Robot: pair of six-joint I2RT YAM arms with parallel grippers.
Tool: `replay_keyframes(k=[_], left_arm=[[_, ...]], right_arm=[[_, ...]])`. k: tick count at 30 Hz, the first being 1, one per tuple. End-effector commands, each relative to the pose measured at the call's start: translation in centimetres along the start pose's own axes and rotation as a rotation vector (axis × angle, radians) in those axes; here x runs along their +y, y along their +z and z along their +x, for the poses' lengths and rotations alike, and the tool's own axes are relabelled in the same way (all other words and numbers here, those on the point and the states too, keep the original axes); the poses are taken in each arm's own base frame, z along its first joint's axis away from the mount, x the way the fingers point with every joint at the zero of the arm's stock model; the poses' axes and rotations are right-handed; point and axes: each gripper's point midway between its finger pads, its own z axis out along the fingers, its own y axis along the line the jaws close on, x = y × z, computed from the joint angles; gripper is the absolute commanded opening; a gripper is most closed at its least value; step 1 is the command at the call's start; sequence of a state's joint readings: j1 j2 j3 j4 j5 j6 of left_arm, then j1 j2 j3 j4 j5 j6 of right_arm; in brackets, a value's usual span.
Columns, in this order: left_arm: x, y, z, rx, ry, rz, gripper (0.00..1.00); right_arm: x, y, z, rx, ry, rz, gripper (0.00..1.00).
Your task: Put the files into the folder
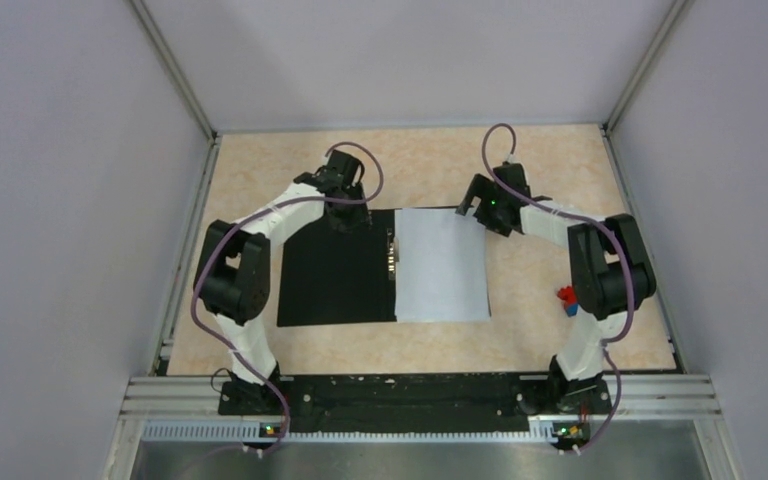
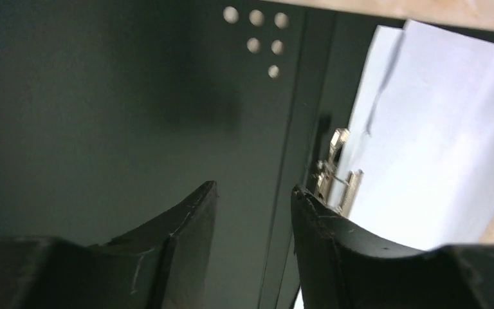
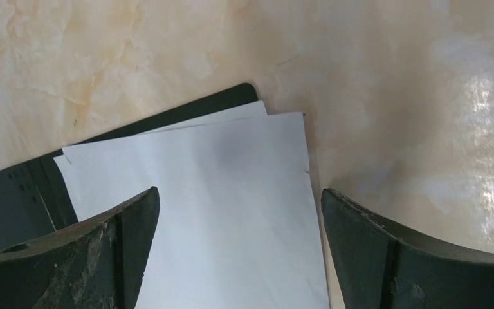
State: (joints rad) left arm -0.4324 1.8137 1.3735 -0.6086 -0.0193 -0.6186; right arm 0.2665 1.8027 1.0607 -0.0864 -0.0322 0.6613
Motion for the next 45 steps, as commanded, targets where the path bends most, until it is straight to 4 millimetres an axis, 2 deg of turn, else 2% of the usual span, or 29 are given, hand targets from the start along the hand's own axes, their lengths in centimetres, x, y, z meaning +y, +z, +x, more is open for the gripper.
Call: replay_keyframes(k=[1,8,12,20,27,35,45], left_arm=[[-0.4,1.7,-1.3,0.016,-0.037,0.037,0.48],[0.8,4.1,-0.7,0.068,-0.047,-0.012,0.20],[1.1,4.9,0.1,0.098,-0.049,-0.019,0.12],[1.0,5.0,0.3,0.105,-0.043,-0.012,0.10],[0.7,4.8,0.2,0.112,-0.034,0.005,0.09],[0.8,5.1,0.5,0.124,-0.028,0.005,0.09],[0.6,5.4,0.6,0.132,-0.030,0.014,0.09]], right_arm=[[1.5,0.9,-0.4,-0.008,-0.019,-0.024,0.95],[3.2,1.5,0.4,0.003,-0.039,-0.041,0.95],[4.2,1.4,0.8,0.005,-0.060,-0.039,0.95],[3.1,1.2,0.2,-0.020,-0.066,0.018,0.95],[2.5,0.5,-1.7,-0.048,-0.041,0.020,0.95],[3.9,2.6,-1.9,-0.009,-0.060,-0.003,0.95],[5.5,3.0,-1.0,0.003,-0.087,-0.005,0.95]])
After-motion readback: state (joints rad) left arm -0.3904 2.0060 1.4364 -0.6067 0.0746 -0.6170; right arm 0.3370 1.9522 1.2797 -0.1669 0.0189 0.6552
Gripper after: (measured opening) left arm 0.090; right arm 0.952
